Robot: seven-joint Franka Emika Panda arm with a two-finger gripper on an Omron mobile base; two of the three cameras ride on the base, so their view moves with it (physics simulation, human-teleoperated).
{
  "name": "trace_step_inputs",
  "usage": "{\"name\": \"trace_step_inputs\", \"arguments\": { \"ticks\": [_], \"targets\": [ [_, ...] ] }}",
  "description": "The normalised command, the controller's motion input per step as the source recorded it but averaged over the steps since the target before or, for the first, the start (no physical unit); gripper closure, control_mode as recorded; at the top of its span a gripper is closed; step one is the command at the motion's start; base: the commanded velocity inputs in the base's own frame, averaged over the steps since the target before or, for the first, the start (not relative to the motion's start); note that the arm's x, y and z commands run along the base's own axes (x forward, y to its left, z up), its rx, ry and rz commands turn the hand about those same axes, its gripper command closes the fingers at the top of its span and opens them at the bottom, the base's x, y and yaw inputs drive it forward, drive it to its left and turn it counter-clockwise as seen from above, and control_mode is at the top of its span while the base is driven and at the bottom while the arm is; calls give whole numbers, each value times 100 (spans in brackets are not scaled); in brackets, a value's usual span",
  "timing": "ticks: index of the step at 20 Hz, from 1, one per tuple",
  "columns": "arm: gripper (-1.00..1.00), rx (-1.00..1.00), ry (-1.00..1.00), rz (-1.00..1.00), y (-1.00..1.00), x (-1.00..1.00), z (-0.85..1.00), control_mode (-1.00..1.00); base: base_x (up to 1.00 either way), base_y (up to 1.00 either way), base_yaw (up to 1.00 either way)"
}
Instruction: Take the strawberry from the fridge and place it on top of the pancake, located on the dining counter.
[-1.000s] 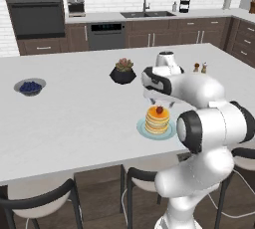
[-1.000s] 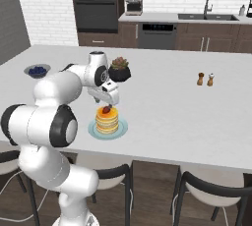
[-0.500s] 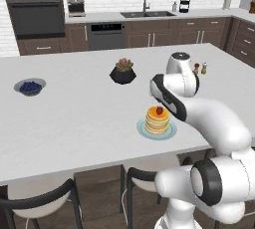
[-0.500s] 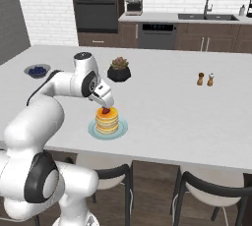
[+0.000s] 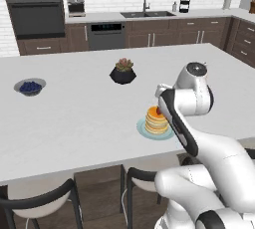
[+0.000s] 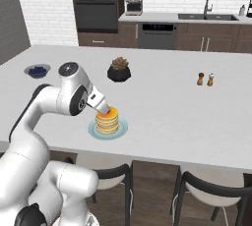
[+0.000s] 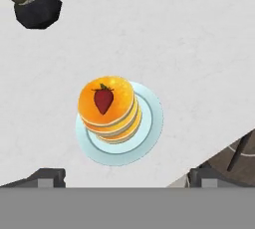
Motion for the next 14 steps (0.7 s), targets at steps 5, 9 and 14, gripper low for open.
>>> {"name": "trace_step_inputs", "arguments": {
  "ticks": [5,9,14],
  "targets": [
    [-100,2,0,0,-13,0,59,-100,0,0,0],
    [-100,1,0,0,-9,-8,9,-100,0,0,0],
    [-100,0,-1,0,0,-56,11,-100,0,0,0]
  ]
}}
